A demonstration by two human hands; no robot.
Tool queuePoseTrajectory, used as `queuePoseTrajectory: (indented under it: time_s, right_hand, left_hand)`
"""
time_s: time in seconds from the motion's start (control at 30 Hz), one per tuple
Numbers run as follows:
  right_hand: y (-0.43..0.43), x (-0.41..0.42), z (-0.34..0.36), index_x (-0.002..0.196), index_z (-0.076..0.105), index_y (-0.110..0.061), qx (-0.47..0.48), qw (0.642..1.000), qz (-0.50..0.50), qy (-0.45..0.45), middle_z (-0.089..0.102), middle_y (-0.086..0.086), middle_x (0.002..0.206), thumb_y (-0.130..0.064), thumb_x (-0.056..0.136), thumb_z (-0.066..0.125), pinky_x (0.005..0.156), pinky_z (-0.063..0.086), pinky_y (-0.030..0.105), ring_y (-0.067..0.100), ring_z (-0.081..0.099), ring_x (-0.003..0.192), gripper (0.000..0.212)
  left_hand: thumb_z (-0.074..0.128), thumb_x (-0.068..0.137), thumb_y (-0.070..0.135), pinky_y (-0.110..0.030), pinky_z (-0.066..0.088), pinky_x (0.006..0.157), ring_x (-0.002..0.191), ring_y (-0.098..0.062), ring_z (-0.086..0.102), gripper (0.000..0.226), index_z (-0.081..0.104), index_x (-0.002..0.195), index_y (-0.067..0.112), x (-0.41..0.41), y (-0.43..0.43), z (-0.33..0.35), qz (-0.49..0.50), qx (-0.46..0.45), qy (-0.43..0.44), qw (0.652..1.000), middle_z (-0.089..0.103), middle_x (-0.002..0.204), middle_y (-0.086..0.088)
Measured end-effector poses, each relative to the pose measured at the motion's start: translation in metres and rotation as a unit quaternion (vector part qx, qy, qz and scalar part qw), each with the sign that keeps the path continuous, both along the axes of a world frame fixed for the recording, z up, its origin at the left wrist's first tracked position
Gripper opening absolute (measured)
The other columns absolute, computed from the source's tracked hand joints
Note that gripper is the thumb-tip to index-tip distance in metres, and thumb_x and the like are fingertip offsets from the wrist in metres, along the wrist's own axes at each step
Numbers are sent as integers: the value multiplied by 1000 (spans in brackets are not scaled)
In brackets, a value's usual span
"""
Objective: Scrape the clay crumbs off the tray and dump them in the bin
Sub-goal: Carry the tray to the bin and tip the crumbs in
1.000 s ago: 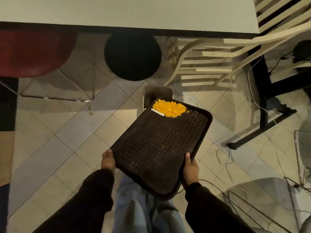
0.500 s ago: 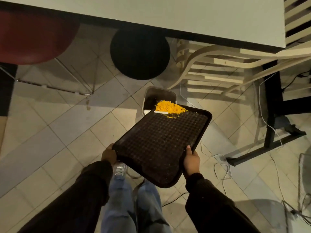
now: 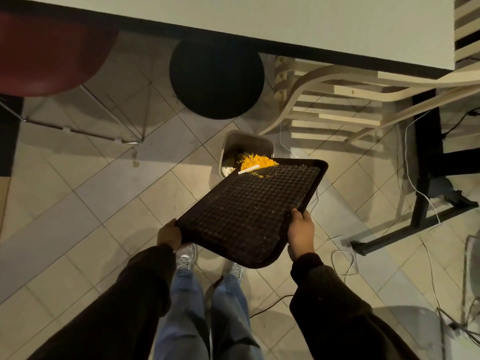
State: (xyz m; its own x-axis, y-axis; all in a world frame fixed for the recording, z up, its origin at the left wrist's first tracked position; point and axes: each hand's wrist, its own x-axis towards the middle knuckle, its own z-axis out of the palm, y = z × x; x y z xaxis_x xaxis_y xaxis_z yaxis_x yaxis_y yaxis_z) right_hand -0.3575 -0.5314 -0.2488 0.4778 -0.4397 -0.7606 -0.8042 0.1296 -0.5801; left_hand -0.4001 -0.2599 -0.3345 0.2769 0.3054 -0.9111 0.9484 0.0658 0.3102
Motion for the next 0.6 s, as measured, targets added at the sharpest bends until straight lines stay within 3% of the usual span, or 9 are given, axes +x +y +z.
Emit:
queuePoseTrajectory:
  time_s: [0.07, 0.13, 0.3, 0.4, 0.47, 0.53, 0.6]
  right_hand:
    - [0, 7, 2, 136, 40, -25, -10, 999, 27, -32, 53, 5, 133, -24, 99, 34, 101, 45, 50, 27, 54, 115, 38]
    - [-1, 15, 4, 139, 36, -30, -11, 998, 43, -51, 50, 2, 137, -24, 99, 33, 101, 44, 51, 26, 53, 118, 40]
    - [-8, 46, -1, 136, 40, -22, 1, 997, 61, -50, 54, 8, 130, -19, 99, 33, 98, 46, 48, 29, 56, 112, 38]
    - [-14, 67, -10, 129, 48, -19, 27, 998, 46, -18, 60, 12, 122, -19, 97, 38, 93, 49, 47, 30, 60, 105, 34]
    - [-16, 78, -11, 124, 51, -15, 44, 998, 50, -10, 64, 10, 111, -18, 96, 39, 72, 55, 38, 27, 63, 95, 30]
    - [-16, 91, -10, 118, 54, -11, 41, 997, 61, -21, 64, 8, 98, -13, 95, 39, 52, 50, 26, 24, 62, 84, 28]
    - [-17, 100, -12, 117, 55, -5, 31, 997, 69, -26, 63, 8, 94, -9, 94, 38, 56, 49, 28, 25, 61, 84, 29]
  left_hand:
    - [37, 94, 0, -46, 52, 90, 120, -39, 51, 41, 43, 134, 6, 7, -6, 10, 61, -19, 0, 998, 49, 135, -22]
    - [34, 95, 0, -47, 48, 94, 123, -40, 49, 43, 40, 137, 5, 10, -10, 15, 81, -20, -1, 997, 46, 138, -22]
    - [34, 96, 1, -39, 51, 83, 119, -41, 52, 33, 47, 126, 3, 19, -22, 25, 143, -26, -11, 989, 49, 134, -24]
    - [43, 92, -1, -29, 57, 64, 100, -35, 61, 20, 52, 110, -2, 26, -24, 22, 165, -33, -10, 986, 58, 114, -25]
    - [53, 89, 4, -29, 57, 68, 100, -35, 61, 25, 54, 111, -7, 30, -25, 20, 170, -51, -10, 984, 61, 110, -18]
    - [46, 88, -3, -31, 59, 61, 92, -37, 61, 16, 55, 101, -5, 34, -30, 23, 218, -65, -12, 974, 59, 108, -22]
    - [37, 86, -10, -30, 57, 47, 78, -35, 60, 17, 52, 85, -2, 35, -35, 28, 255, -69, -5, 965, 57, 101, -26]
